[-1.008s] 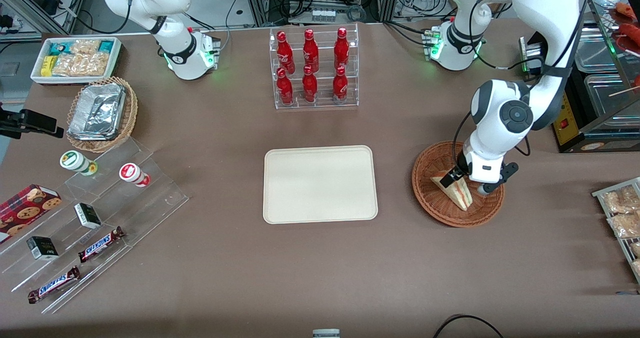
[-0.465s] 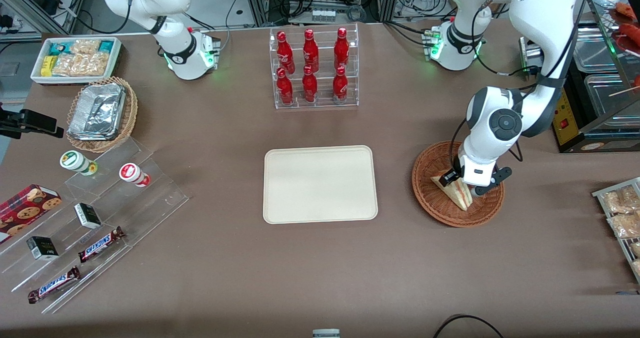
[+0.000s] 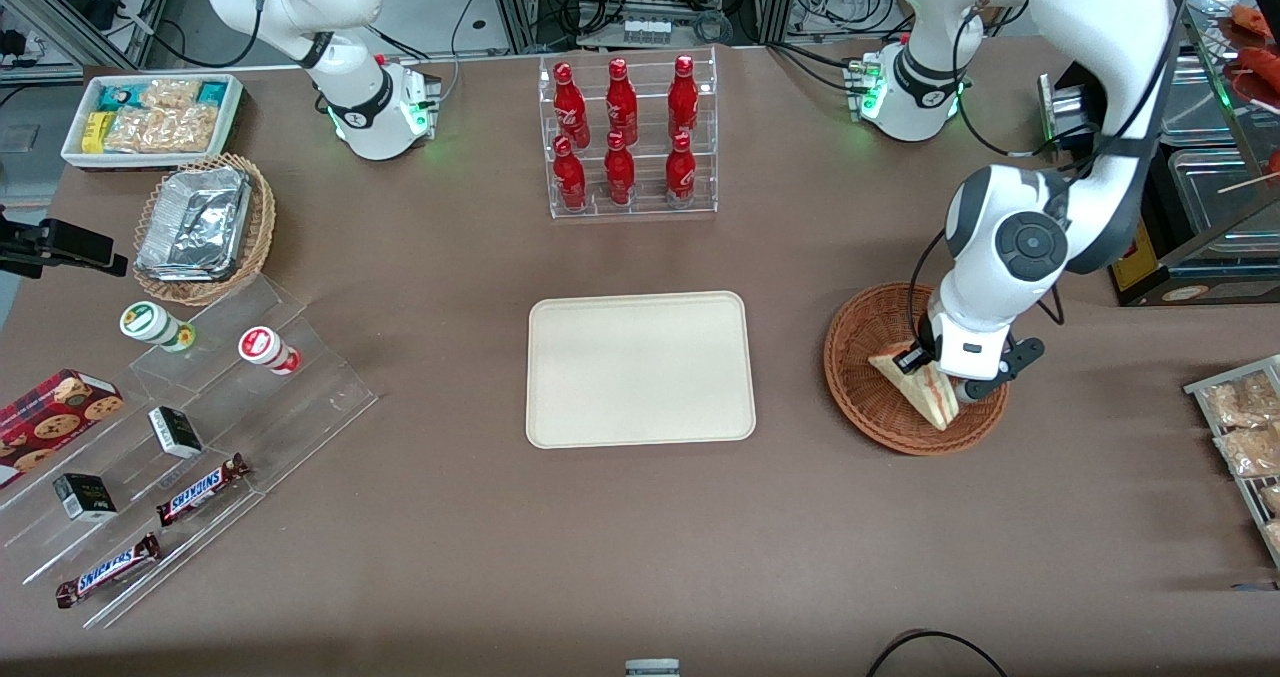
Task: Place sandwich from basket to tray
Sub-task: 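Lower the left gripper and close it on the wrapped sandwich, then lift the sandwich and carry it over the cream tray, then lower the sandwich onto the tray and open the left gripper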
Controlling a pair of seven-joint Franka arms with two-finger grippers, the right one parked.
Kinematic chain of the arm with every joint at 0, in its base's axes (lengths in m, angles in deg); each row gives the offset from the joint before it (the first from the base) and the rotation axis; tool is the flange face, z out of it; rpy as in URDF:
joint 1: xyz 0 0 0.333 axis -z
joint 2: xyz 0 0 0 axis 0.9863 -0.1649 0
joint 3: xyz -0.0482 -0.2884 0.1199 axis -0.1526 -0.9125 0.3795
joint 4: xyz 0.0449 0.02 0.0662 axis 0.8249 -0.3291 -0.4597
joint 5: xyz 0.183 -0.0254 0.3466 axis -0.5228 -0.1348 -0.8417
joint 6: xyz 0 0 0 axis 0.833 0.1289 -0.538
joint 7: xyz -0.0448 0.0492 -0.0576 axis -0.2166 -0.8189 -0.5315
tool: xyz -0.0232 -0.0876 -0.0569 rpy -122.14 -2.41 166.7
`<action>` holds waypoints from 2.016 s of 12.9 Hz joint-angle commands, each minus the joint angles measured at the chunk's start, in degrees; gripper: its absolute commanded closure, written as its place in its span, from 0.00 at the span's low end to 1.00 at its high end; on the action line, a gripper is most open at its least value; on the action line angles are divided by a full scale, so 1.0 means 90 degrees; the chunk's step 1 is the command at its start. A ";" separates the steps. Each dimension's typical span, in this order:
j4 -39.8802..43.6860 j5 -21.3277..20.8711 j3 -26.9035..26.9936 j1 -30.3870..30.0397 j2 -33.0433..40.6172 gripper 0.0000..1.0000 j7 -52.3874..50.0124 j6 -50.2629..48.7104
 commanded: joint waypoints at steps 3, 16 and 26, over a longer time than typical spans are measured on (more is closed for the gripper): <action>0.2140 -0.0015 -0.0868 -0.0025 -0.0047 1.00 -0.0181 -0.1986; 0.4135 -0.1167 -0.2677 0.1546 -0.2800 1.00 -0.0551 -0.1814; 0.4215 -0.2377 -0.2589 0.2065 -0.4002 1.00 -0.0991 -0.0885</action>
